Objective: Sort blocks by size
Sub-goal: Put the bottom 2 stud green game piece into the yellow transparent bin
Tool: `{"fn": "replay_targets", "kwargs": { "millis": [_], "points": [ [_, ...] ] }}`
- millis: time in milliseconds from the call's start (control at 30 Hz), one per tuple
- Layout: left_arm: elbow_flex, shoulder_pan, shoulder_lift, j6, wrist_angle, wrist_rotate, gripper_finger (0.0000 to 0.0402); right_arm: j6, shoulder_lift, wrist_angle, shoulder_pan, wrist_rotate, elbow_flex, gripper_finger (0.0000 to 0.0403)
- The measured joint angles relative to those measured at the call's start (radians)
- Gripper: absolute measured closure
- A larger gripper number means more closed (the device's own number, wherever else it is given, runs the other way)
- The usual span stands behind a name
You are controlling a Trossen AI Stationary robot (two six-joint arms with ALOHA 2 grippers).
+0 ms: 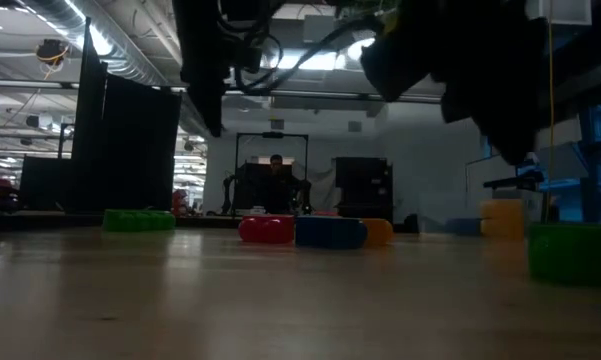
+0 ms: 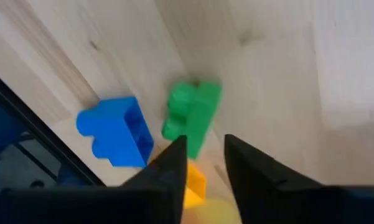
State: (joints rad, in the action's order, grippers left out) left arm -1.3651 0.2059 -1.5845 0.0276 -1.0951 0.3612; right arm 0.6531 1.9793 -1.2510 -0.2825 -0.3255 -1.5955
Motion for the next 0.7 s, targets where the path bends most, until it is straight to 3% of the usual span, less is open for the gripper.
{"fn": "replay_targets", "kwargs": {
  "millis": [133, 300, 400, 567, 700],
  "points": [
    [0.052, 0.077, 0.087, 0.000, 0.000, -0.026, 0.0188, -0.047, -0.008, -0.137, 0.000, -0.013, 0.000, 0.0261],
    [0.231, 0.142, 0.280, 0.043, 0.036, -0.029, 0.0188, -0.137, -0.089, -0.237, -0.030, 0.151, 0.001, 0.0254],
    [0.354, 0.153, 0.410, 0.074, 0.100, -0.049, 0.0188, -0.104, -0.171, -0.175, -0.069, 0.217, 0.032, 0.0258],
    [0.512, 0.141, 0.588, 0.159, 0.212, -0.123, 0.0188, 0.106, -0.282, 0.023, -0.161, 0.332, 0.156, 0.0264],
    [0.589, 0.116, 0.680, 0.227, 0.290, -0.126, 0.0188, 0.240, -0.294, 0.181, -0.207, 0.314, 0.263, 0.0264]
  ]
}}
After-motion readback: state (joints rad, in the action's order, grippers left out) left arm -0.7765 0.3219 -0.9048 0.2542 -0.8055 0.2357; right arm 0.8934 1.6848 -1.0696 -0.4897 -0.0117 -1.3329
